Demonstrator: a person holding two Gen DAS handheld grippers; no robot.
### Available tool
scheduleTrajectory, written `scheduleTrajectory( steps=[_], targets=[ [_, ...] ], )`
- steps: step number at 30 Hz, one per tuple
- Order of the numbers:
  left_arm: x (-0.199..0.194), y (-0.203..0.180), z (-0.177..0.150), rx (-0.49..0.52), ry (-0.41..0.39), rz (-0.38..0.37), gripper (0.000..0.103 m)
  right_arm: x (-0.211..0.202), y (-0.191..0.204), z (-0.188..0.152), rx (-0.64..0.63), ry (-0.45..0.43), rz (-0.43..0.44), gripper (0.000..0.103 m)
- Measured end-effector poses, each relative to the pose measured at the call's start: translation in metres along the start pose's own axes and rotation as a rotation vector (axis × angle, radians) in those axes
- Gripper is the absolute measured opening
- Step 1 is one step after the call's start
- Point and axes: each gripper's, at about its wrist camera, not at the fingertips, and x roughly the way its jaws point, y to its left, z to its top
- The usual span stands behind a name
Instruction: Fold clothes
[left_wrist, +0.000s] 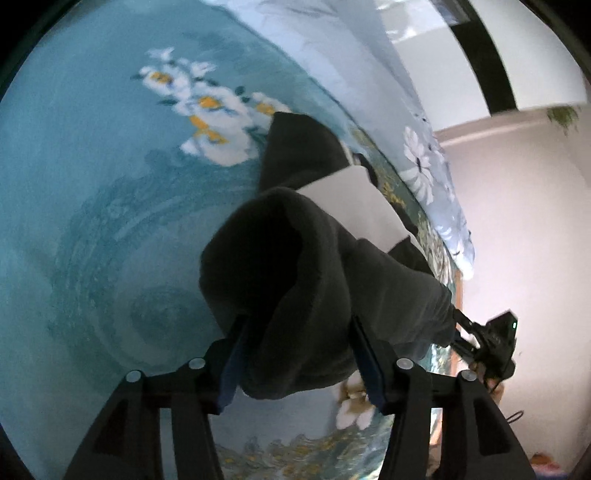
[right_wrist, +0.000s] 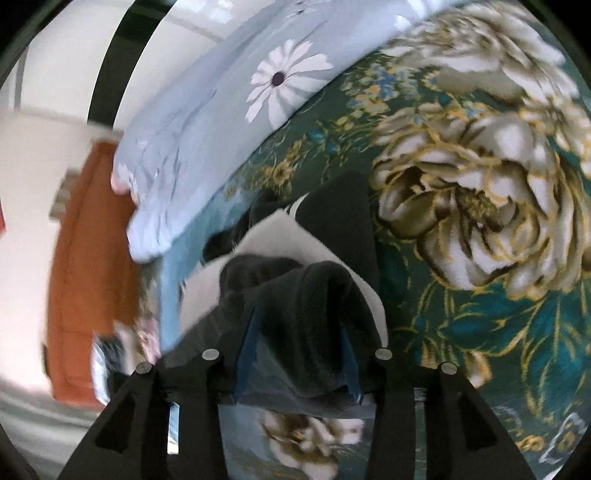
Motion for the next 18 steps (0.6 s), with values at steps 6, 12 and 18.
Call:
scheduleTrajectory(
  steps=[6,12,18],
  targets=[
    [-0.009,-0.013,-0.003,0.057,0.069,-0.058,0.01,0.008,0.026,-0.008,-0.195,0.092,-0.058,0.01],
    [-0.032,-0.005,0.035,-0.122,-0.06,-0.295,0.009,-0.021,0.024,0.021,-0.024,-0.035,0.343,0.009],
    [-0.019,0.01,0.079,-0.289,-0.127,-0.267,0.017,0.026,-0.033,0.051,0.379,-0.104,0.271,0.013]
  ],
)
